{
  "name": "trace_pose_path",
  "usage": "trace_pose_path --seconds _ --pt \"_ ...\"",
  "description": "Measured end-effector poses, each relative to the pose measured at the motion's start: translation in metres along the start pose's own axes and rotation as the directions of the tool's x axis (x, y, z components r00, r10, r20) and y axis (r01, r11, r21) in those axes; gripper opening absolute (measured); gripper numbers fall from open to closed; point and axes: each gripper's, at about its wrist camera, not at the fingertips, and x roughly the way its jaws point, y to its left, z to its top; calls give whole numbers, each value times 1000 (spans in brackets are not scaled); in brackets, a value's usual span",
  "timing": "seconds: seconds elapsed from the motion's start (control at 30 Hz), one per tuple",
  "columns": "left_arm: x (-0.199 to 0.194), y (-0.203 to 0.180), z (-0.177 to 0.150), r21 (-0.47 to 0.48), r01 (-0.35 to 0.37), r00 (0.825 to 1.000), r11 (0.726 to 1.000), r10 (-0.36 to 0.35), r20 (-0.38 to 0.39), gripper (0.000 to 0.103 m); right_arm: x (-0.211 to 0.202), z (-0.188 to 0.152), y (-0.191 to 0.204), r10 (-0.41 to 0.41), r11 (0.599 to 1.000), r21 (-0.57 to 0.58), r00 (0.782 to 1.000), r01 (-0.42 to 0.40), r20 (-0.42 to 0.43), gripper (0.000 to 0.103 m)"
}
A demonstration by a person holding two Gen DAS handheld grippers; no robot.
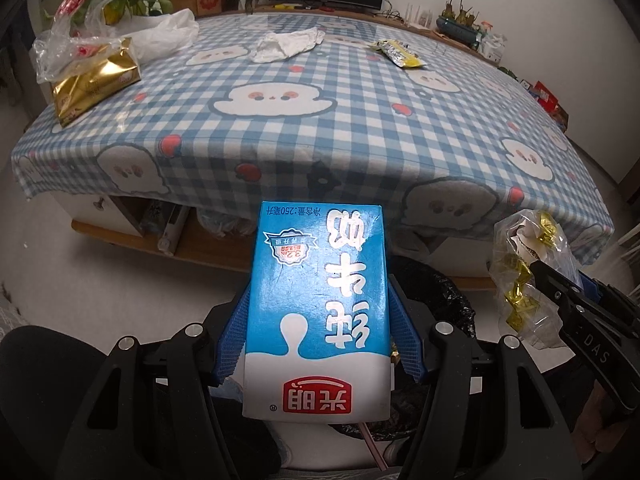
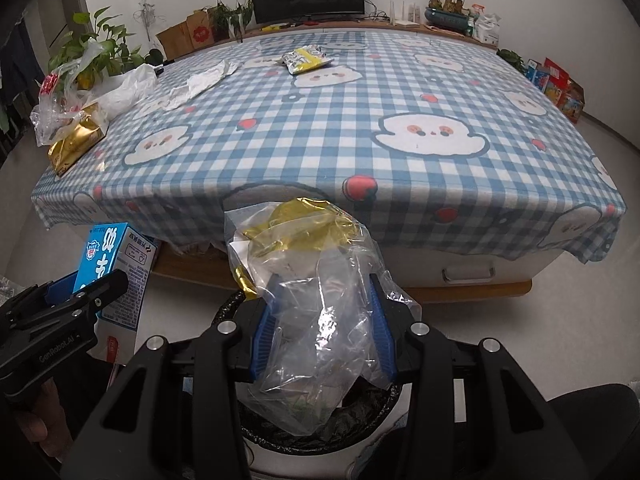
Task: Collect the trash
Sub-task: 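Carry the milk carton and plastic bag with both tools toward the bin, then lower the clear plastic bag into the bin and open the right tool, then lower the blue milk carton into the bin and open the left tool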
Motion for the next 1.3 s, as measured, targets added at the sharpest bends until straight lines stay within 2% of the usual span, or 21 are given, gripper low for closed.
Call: trace_pose_path --seconds 0.23,0.43,0.57,0.9,1.1,1.3 --pt "16 8 -20 -14 -20 999 1000 19 -48 62 26 -16 4 -1 1000 -5 998 0 -64 40" --pt "28 18 -24 -14 -34 997 999 33 -70 62 52 -29 17 -8 999 -44 993 3 -122 40" --pt "32 20 -23 -21 -38 996 999 36 -86 62 60 -31 28 9 997 -69 992 -18 -130 41" --pt "39 7 -22 8 -36 995 999 37 -95 62 61 -30 29 14 998 -56 993 -20 -119 66" --pt "54 -17 -22 46 -28 993 999 33 -112 62 61 -33 6 -29 999 -28 993 26 -112 91" --pt "66 -44 -23 76 -17 993 997 25 -114 62 58 -36 -25 -59 998 12 991 60 -118 95"
